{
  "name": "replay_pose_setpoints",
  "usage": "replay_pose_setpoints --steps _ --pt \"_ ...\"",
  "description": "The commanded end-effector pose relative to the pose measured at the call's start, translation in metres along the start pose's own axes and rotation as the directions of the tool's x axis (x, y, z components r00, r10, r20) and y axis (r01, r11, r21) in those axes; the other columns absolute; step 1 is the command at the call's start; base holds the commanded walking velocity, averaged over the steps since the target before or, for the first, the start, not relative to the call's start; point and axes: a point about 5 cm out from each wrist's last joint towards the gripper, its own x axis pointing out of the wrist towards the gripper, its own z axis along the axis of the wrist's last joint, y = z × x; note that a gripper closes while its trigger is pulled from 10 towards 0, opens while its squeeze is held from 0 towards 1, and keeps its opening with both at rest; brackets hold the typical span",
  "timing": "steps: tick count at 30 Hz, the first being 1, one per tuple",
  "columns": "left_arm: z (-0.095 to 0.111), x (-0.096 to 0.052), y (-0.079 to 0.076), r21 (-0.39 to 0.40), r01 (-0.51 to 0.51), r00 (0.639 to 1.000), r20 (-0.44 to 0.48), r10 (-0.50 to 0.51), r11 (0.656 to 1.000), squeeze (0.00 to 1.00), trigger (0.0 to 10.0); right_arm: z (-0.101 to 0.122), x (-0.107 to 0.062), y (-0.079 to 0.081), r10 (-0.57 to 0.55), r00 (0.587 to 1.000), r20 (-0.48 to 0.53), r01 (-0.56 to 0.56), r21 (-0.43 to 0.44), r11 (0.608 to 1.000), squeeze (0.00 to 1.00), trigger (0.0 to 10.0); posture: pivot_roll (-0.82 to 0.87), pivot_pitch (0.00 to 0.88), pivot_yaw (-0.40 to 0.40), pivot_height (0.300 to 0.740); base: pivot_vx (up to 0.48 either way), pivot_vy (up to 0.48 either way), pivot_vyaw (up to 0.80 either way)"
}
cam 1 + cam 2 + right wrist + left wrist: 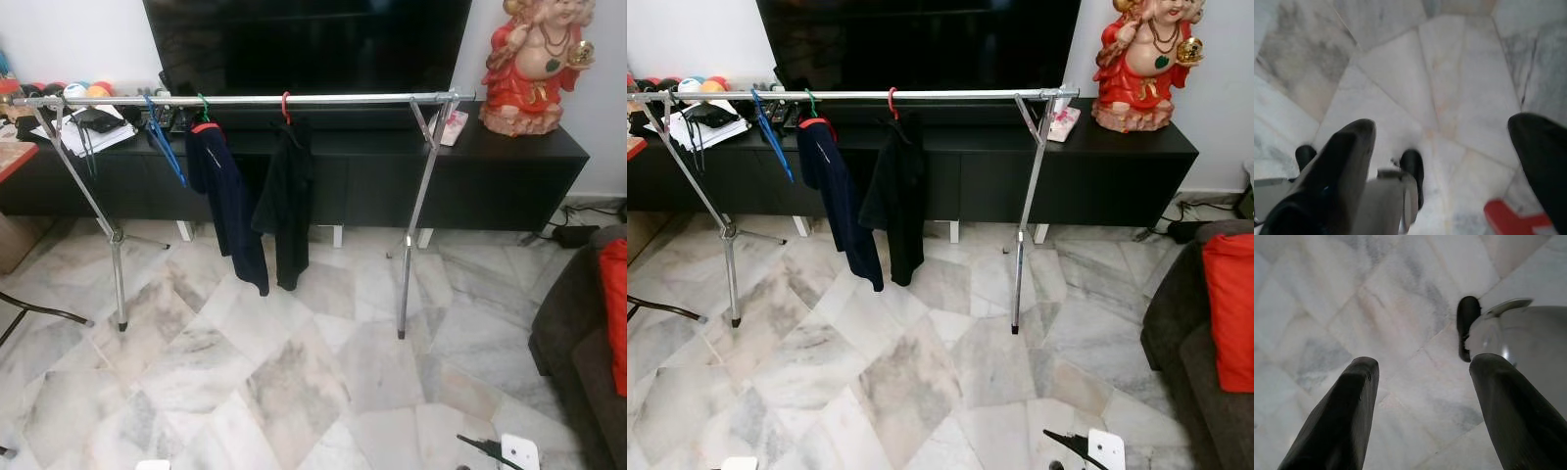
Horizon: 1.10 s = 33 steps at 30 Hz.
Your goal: Hang hanger
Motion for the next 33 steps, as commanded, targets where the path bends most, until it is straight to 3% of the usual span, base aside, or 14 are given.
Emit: replay_pose_setpoints --steps 1,33 --pt "0.0023 0.0003 0.0009 0.026 -0.008 1.000 0.002 0.008 1.000 0.00 10.0 -0.0007 -0.0003 -0.0017 -0.005 1.000 -0.005 0.005 -0.002 1.000 0.00 10.0 -0.06 0.000 -0.005 0.740 0.000 0.000 0.00" --pt "0.0078 0.0007 0.0050 0.047 -0.009 1.000 0.011 0.008 0.999 0.00 10.0 -0.0013 -0.0003 -0.0011 -0.004 1.000 -0.009 0.004 -0.045 0.999 0.00 10.0 -0.07 0.000 0.004 0.740 0.000 0.000 0.00"
